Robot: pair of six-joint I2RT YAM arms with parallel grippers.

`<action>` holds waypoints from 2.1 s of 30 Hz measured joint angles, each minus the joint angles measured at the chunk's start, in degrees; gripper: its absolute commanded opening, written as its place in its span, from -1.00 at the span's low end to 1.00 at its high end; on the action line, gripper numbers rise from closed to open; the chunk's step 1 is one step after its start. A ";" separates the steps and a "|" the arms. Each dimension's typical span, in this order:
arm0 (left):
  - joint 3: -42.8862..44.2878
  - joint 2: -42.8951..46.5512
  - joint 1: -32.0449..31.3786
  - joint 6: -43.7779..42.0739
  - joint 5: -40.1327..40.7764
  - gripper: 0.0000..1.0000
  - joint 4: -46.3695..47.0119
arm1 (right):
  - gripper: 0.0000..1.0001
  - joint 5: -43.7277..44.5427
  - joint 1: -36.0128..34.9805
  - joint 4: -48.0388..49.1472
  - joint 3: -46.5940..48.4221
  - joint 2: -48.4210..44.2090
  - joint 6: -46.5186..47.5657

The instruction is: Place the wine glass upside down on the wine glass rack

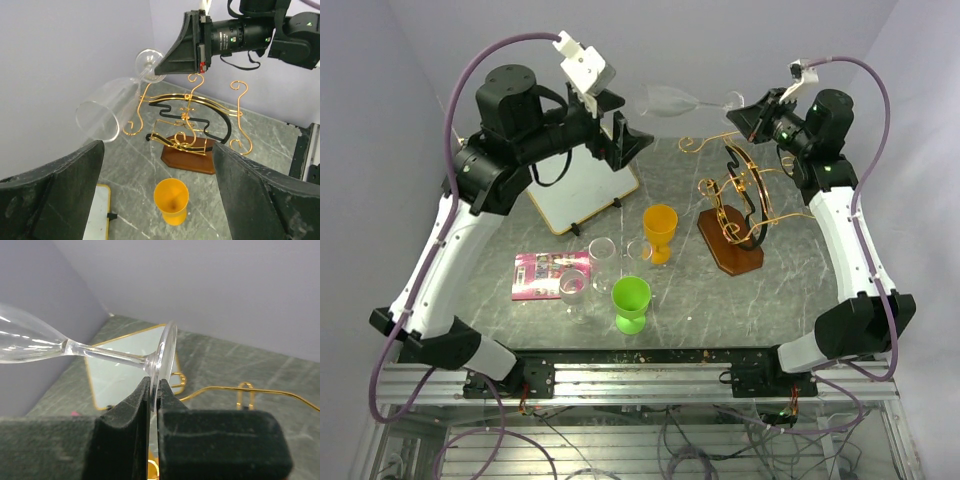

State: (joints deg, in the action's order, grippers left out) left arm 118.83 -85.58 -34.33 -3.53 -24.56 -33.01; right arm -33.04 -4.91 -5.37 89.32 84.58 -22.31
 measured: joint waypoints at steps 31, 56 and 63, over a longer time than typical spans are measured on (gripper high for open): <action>-12.09 13.84 6.54 -17.09 8.94 0.93 -6.56 | -1.00 55.23 -20.06 -6.43 16.76 19.45 61.33; -14.01 15.54 8.02 -18.43 8.66 0.94 -7.26 | -1.00 46.69 -20.06 4.00 -3.89 10.64 86.42; -14.27 15.74 8.31 -18.43 8.52 0.95 -7.26 | -1.00 45.35 -20.06 1.60 -3.89 10.38 87.84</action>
State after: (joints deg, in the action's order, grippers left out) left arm 104.55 -69.84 -26.02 -21.96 -16.03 -40.27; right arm 12.32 -24.97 -3.77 85.43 94.96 65.54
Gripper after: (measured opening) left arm 0.973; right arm 0.033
